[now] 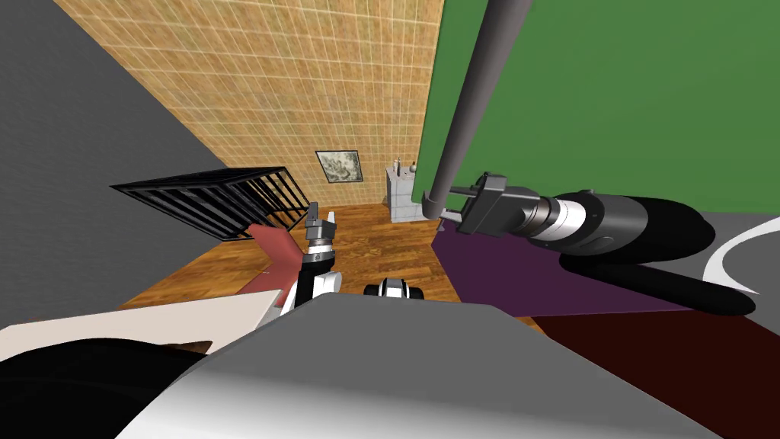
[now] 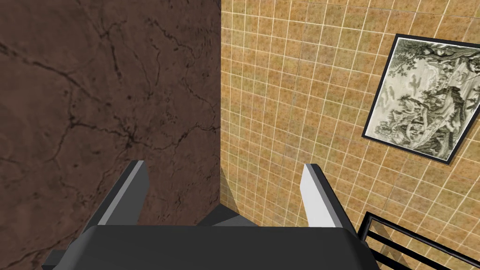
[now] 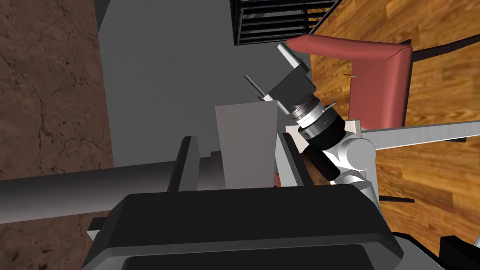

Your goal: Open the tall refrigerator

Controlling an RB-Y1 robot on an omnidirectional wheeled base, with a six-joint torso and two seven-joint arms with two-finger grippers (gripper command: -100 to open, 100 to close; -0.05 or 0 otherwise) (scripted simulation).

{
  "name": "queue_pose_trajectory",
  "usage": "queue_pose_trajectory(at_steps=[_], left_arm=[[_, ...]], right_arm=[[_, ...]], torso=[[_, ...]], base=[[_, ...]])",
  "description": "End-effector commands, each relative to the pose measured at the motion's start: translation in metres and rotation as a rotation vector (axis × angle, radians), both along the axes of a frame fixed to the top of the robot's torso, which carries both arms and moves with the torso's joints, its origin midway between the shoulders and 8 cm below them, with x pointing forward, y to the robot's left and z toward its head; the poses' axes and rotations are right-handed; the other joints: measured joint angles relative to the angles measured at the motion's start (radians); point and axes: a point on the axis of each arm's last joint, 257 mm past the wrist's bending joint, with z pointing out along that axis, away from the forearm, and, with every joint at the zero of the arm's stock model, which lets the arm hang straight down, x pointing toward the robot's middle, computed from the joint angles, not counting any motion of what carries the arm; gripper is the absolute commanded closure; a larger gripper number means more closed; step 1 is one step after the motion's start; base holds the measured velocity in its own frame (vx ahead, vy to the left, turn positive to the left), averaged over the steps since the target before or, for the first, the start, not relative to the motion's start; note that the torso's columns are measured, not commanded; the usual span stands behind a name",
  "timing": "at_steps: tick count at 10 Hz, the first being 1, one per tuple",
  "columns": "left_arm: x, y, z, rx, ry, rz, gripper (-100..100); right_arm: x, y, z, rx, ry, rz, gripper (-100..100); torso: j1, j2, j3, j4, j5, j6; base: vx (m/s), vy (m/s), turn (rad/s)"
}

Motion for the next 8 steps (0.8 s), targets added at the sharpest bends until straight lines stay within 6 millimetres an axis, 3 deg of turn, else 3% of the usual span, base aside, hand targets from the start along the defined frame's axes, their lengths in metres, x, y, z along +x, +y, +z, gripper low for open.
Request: queue_pose_trajectory(at_steps=[1, 3, 8], left_arm=[[0.0, 0.0, 0.0, 0.0, 0.0, 0.0, 0], [0.0, 0.0, 0.0, 0.0, 0.0, 0.0, 0], [0.0, 0.0, 0.0, 0.0, 0.0, 0.0, 0]], right_arm=[[0.011, -0.007, 0.02, -0.005, 0.003, -0.014, -100], [0.017, -0.012, 0.036, -0.005, 0.002, -0.024, -100], [0.021, -0.015, 0.049, -0.003, 0.001, -0.031, -100]], torso=[[0.002, -0.005, 0.0, -0.004, 0.001, 0.004], [0.003, -0.013, -0.005, -0.011, 0.002, 0.005], [0.001, 0.006, -0.005, 0.007, 0.012, -0.003]], base=[[-0.029, 0.016, 0.001], [-0.011, 0.026, 0.011], [-0.013, 0.014, 0.008]])
